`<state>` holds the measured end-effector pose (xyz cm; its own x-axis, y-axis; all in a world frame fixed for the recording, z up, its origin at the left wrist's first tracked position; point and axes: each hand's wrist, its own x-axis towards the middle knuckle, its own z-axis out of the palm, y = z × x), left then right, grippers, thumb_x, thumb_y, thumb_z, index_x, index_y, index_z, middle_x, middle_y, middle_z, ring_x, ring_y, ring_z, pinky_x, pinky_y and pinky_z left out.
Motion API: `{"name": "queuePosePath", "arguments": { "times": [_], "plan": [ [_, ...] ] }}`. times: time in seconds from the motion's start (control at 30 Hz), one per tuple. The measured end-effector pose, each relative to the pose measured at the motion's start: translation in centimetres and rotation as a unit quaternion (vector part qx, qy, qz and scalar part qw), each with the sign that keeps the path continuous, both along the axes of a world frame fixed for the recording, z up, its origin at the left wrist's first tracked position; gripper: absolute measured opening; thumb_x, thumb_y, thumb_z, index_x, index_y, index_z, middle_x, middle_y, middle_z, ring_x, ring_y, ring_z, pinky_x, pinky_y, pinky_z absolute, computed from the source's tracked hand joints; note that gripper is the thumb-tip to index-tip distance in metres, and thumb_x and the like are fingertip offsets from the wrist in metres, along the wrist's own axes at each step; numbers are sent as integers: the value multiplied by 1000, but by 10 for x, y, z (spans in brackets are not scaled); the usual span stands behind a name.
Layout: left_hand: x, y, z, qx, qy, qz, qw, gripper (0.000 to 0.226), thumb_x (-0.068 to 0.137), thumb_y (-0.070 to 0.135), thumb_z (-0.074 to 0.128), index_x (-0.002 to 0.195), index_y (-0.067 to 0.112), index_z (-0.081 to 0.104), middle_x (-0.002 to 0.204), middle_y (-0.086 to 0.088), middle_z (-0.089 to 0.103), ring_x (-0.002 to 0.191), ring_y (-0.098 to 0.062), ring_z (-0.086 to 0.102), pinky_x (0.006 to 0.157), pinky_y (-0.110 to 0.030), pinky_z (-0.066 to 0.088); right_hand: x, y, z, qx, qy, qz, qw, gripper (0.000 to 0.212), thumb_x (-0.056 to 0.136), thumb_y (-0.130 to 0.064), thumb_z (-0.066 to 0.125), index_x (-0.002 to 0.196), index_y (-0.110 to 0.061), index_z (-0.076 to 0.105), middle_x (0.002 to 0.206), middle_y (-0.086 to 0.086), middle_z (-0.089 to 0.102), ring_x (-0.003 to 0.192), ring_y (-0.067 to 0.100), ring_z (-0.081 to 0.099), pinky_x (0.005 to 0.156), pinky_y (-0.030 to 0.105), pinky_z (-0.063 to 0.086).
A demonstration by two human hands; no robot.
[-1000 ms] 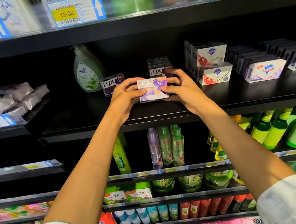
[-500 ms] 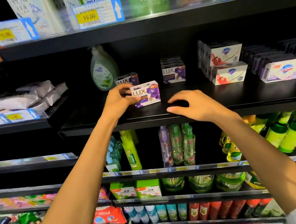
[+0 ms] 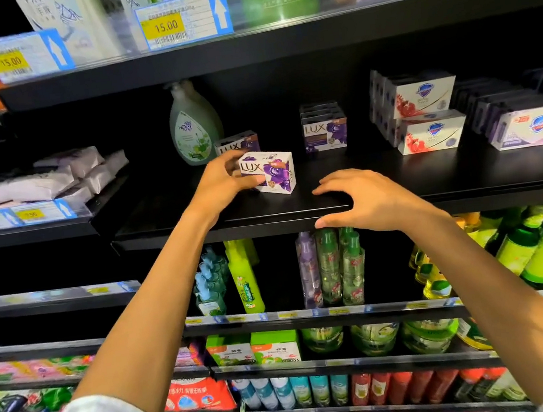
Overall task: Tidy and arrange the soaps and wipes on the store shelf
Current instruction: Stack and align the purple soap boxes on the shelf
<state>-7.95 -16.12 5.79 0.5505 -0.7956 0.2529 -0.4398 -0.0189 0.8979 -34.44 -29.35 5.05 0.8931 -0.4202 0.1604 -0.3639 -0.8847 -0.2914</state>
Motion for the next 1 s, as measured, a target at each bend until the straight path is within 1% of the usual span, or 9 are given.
{"name": "queuePosePath", "arguments": {
  "times": [0.1, 0.17, 0.27, 0.33, 0.47, 0.67, 0.83, 0.9, 1.0],
  "plan": [
    [2, -3, 1, -1, -20, 40, 999, 51, 78, 9, 90, 121, 11, 62, 105, 3, 71, 79, 5, 70, 72, -15, 55, 0, 0, -1, 1, -3, 1, 1000, 77, 82, -81, 61, 147, -41, 51, 156, -16, 45, 147, 10, 37, 121, 43, 33],
    [3, -4, 2, -3, -29, 61, 998, 49, 77, 10, 91, 115, 14, 60, 101, 5, 70, 74, 6, 69, 71, -14, 55, 0, 0, -2, 1, -9, 1, 1000, 76, 82, -80, 61, 147, -41, 51, 156, -16, 45, 147, 9, 36, 121, 42, 32],
    [8, -7, 3, -3, -51, 105, 993, 54, 73, 17, 94, 114, 17, 58, 99, 6, 70, 83, -1, 69, 74, -15, 56, 0, 0, -3, 0, -13, -1, 1000, 77, 82, -81, 61, 147, -42, 51, 157, -17, 44, 148, 9, 35, 121, 42, 31],
    [8, -8, 5, -2, -59, 139, 988, 55, 73, 19, 95, 113, 18, 56, 95, 11, 67, 84, 0, 66, 65, -7, 49, 0, -1, -3, 1, -13, -2, 1000, 76, 82, -81, 61, 147, -42, 51, 156, -17, 44, 147, 9, 35, 121, 41, 31],
    [12, -11, 5, 3, -74, 195, 978, 52, 77, 20, 93, 115, 11, 58, 104, 0, 67, 93, -14, 66, 58, -7, 44, -1, 0, -3, 6, -12, -3, 1000, 75, 82, -80, 61, 147, -43, 51, 156, -18, 44, 147, 8, 35, 119, 40, 31],
    [19, -20, 4, 17, -90, 238, 967, 55, 77, 24, 93, 115, 5, 57, 108, -7, 65, 97, -18, 63, 78, -27, 50, -2, 3, 2, 7, -9, -6, 1000, 75, 83, -78, 63, 147, -41, 52, 156, -17, 45, 148, 10, 35, 120, 39, 29],
    [22, -27, 3, 27, -83, 240, 967, 58, 76, 24, 94, 115, 2, 57, 108, -5, 65, 97, -16, 64, 76, -23, 49, -1, 2, 3, 15, -4, -7, 1000, 76, 82, -79, 62, 147, -41, 53, 156, -17, 45, 148, 10, 35, 120, 40, 29],
    [21, -28, 4, 27, -90, 239, 966, 55, 76, 23, 93, 111, 4, 55, 108, -5, 63, 98, -17, 63, 79, -24, 50, -2, 3, 3, 12, -8, -6, 1000, 76, 80, -80, 62, 146, -41, 54, 155, -17, 46, 147, 9, 36, 120, 40, 29],
    [19, -20, 5, 22, -100, 242, 965, 67, 73, 28, 95, 120, 2, 55, 117, -6, 63, 105, -19, 61, 87, -28, 52, -3, 3, 4, 14, -11, -7, 1000, 73, 81, -78, 65, 143, -41, 57, 153, -17, 49, 145, 8, 39, 120, 41, 32]
  ]
}}
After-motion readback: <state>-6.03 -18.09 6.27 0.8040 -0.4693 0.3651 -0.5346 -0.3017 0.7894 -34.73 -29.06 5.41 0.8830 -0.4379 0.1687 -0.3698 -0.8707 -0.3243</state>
